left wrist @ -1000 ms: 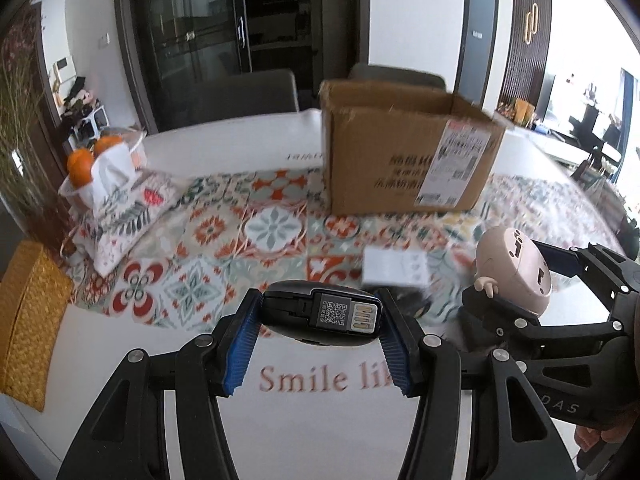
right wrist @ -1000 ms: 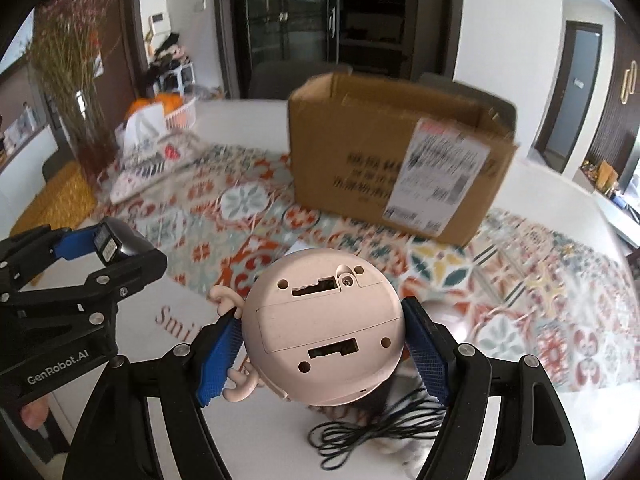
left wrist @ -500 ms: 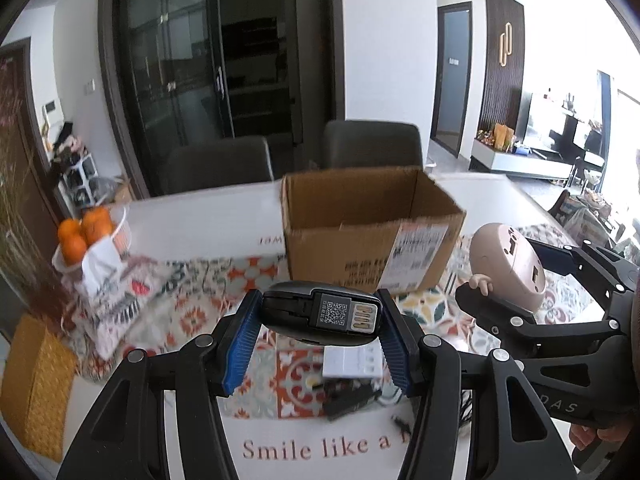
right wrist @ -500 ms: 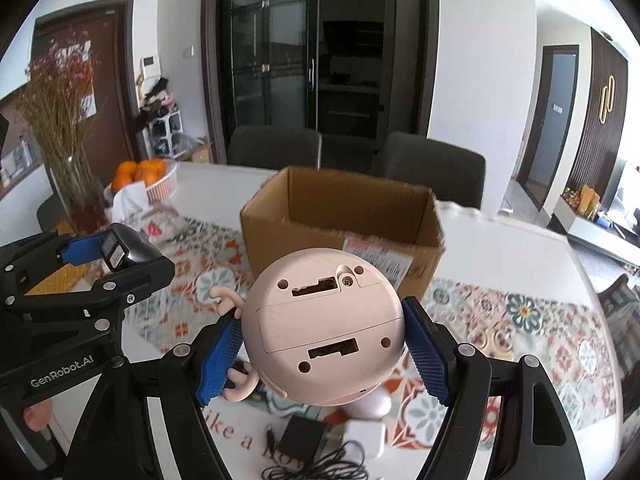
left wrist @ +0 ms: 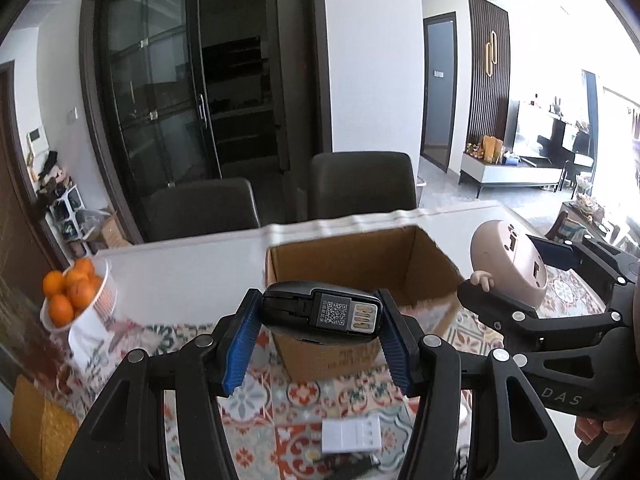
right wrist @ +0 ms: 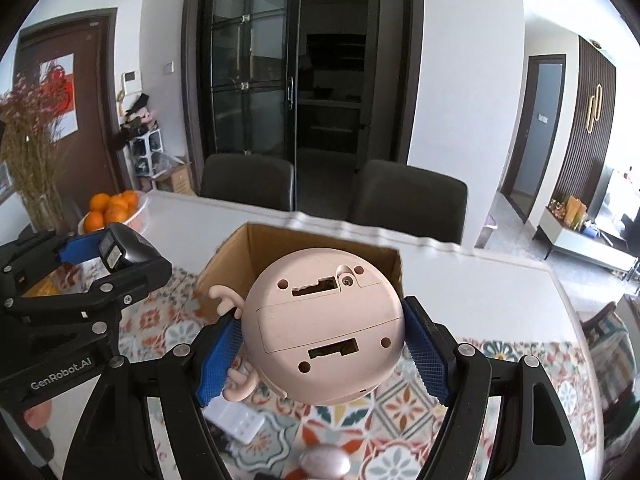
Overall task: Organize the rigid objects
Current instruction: 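Carry the grey case and pink toy with both tools over the cardboard box, then open both tools to drop the case and toy into the box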
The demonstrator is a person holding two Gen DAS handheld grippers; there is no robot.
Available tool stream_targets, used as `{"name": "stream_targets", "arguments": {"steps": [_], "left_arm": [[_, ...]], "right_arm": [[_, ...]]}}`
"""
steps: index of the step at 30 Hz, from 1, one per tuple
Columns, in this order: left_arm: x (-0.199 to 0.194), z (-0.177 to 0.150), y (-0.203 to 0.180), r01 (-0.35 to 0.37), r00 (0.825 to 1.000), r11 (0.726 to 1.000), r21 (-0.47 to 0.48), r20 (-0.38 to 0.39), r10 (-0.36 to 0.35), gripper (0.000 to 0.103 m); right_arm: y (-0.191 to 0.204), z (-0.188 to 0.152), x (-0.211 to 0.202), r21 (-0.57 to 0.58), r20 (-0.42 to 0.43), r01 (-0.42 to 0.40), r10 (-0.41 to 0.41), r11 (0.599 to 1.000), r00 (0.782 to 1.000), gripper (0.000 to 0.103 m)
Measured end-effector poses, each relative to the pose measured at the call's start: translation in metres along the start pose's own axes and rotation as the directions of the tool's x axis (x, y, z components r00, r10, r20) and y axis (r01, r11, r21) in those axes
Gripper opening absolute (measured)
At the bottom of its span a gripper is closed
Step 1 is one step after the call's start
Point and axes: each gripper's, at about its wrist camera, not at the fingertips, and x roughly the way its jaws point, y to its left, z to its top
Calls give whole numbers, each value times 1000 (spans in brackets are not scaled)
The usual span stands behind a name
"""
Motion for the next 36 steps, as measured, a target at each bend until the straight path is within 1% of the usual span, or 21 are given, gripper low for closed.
{"name": "stream_targets", "arguments": {"steps": [4,9,11,15,18,22,25,28,31,33,35,36], "left_arm": [[16,20,1,-2,1000,1000,7,-1,2,56],[40,39,3,13,999,1000,-11,-29,-13,56],[49,44,5,14,999,1000,-14,-40,-14,56],[70,51,6,19,996,1000,-23,-83,-20,56],[89,54,6,28,990,999,-40,-140,-33,56],[112,52,6,27,976,998,-64,-214,-40,56],[126,51,6,31,966,996,-81,-254,-50,56],[142,47,5,36,951,995,-89,-304,-61,56],[154,42,5,32,934,995,-94,-352,-63,56],[162,38,5,26,921,995,-101,-385,-64,56],[166,33,6,33,909,993,-115,-410,-78,55],[167,32,6,34,908,992,-118,-411,-80,56]], "right_arm": [[-11,21,17,5,-14,18,-18,1000,1000,77],[-21,36,36,27,-48,11,-10,1000,999,77],[-25,41,45,22,-64,22,-20,1000,998,77],[-31,49,62,18,-100,22,-20,1000,995,77],[-37,51,79,28,-150,7,-3,1000,989,77],[-42,52,104,49,-215,-8,19,999,976,77],[-49,47,124,83,-273,-24,45,996,961,77],[-53,42,136,102,-306,-33,63,994,950,77],[-56,37,152,108,-354,-40,76,993,932,77],[-57,33,163,113,-390,-45,86,993,917,77],[-58,29,171,116,-416,-58,101,992,904,77],[-58,28,174,117,-424,-60,104,991,900,77]]}}
